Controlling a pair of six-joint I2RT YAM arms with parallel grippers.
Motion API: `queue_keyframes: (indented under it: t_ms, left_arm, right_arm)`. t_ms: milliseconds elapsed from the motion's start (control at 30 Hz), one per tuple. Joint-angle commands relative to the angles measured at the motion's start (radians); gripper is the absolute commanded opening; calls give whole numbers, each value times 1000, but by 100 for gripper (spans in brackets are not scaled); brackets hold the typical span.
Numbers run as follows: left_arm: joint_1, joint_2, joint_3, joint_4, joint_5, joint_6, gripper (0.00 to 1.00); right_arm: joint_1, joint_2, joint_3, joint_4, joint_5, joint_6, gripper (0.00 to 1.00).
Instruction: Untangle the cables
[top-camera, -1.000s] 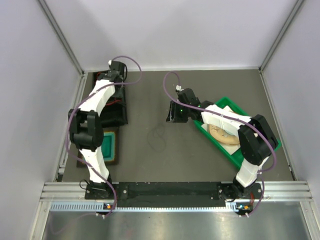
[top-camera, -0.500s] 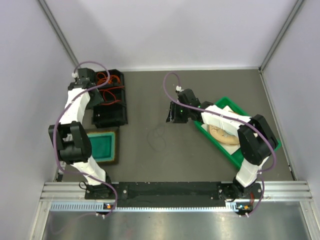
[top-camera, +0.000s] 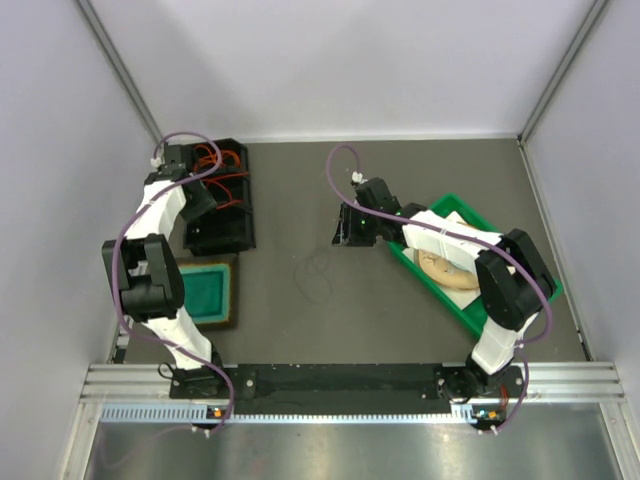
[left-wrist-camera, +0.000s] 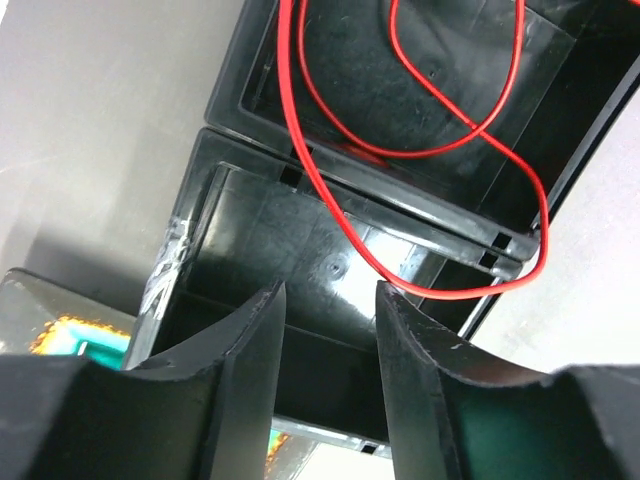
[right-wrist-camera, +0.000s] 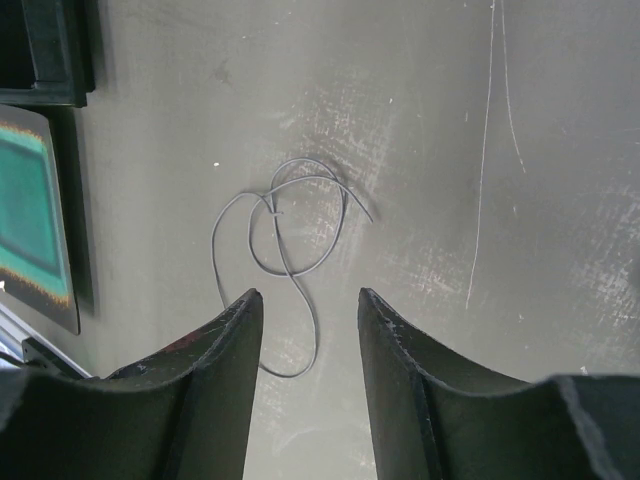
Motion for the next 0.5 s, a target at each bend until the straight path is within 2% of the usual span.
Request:
queue_keyframes:
  t_ms: [0,167,467]
  left_arm:
    - [7,9,9,89,26,-38,46]
    - [7,-5,3,125,27,-43,44]
    - [7,68,103,108,67,-32,43]
  right_arm:
    - [13,-20,2,24,3,0,43]
    - [11,-14,5,24,1,-2,43]
    - [11,-18,7,21,6,-3,43]
